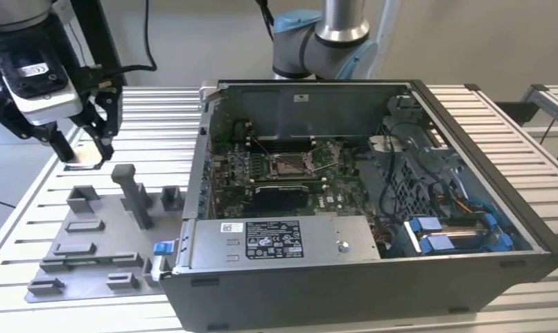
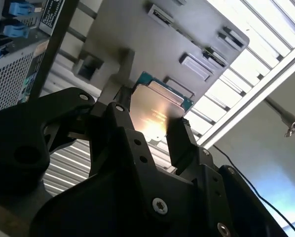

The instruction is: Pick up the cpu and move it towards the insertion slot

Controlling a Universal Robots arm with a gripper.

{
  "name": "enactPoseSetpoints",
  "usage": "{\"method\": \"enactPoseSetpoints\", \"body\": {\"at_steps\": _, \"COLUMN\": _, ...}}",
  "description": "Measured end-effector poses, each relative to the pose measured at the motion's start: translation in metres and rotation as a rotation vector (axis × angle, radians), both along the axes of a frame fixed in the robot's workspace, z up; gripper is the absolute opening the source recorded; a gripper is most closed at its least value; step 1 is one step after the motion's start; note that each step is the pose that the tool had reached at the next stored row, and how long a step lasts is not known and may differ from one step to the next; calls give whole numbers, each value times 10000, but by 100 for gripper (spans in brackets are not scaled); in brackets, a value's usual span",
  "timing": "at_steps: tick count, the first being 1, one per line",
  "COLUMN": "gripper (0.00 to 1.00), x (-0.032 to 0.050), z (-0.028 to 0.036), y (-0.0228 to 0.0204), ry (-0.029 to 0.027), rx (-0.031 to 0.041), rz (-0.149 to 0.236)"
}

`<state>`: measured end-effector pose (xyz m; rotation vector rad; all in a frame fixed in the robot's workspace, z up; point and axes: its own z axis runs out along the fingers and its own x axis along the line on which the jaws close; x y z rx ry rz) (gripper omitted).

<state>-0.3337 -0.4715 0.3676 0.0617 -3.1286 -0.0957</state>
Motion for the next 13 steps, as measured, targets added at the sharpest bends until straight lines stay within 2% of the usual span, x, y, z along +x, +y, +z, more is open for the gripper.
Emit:
{"method": "enactPoseSetpoints", "body": {"at_steps": 7, "gripper": 0, "x": 311, "z": 0, "y": 0, "ry": 11, "rx": 1, "rz": 13}}
{"method": "enactPoseSetpoints", "body": {"at_steps": 13, "gripper": 0, "x": 510, "z": 0, "y": 3, "ry": 9, "rx": 2, "rz": 35}}
